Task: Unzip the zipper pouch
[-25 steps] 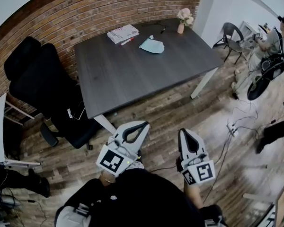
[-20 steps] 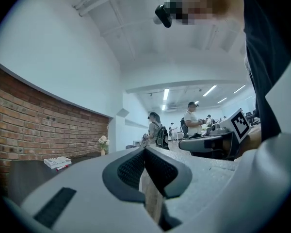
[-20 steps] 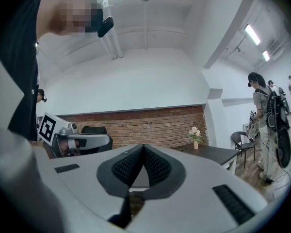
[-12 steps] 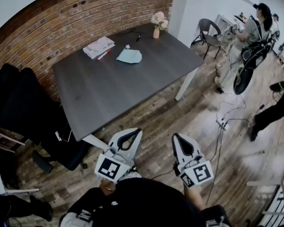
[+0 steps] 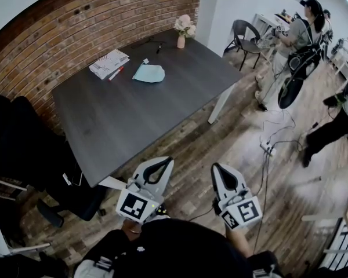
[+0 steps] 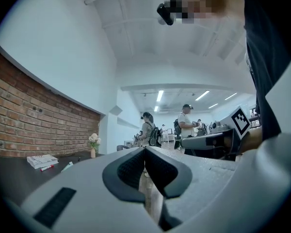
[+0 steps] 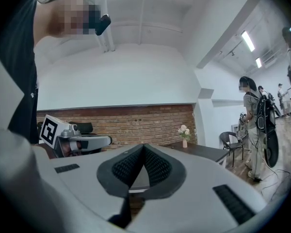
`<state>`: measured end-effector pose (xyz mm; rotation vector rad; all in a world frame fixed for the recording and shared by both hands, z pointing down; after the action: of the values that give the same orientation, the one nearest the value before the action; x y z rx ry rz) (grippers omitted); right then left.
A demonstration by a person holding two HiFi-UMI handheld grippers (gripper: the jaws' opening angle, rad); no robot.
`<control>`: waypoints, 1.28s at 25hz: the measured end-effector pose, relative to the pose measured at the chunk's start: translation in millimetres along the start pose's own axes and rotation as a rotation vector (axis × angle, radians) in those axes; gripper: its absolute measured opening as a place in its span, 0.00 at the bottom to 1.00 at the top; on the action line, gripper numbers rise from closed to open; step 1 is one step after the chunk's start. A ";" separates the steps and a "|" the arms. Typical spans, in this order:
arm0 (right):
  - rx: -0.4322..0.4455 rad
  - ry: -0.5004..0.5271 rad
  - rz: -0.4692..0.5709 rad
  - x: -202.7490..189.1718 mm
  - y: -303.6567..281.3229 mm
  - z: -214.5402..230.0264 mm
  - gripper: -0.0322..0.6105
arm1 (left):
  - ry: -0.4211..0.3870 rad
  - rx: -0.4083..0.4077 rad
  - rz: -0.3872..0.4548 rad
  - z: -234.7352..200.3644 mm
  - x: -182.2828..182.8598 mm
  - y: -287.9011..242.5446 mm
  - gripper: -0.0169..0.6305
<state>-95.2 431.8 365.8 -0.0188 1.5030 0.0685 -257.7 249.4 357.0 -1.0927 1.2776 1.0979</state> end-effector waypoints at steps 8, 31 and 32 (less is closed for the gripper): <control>-0.029 0.005 -0.022 -5.8 -28.5 0.9 0.05 | 0.019 -0.021 -0.002 -31.7 -7.8 -9.1 0.03; -0.008 0.022 -0.049 1.5 -82.6 -3.8 0.06 | 0.068 0.046 -0.017 -85.8 -11.6 8.1 0.03; -0.002 0.019 -0.049 0.8 -86.6 -0.8 0.06 | 0.067 0.054 -0.018 -88.6 -11.7 7.3 0.03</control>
<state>-91.0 345.3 362.4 -0.0580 1.5211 0.0298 -278.4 162.9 368.5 -1.1063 1.3395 1.0150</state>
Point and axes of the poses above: the fingertips, and each gripper's own axes: y backward along the fingers, z to its right, x out of its top, the point moved 9 cm from there along y, backward along the fingers, and after that the axes turned 6 degrees about x, right-handed, at the moved point
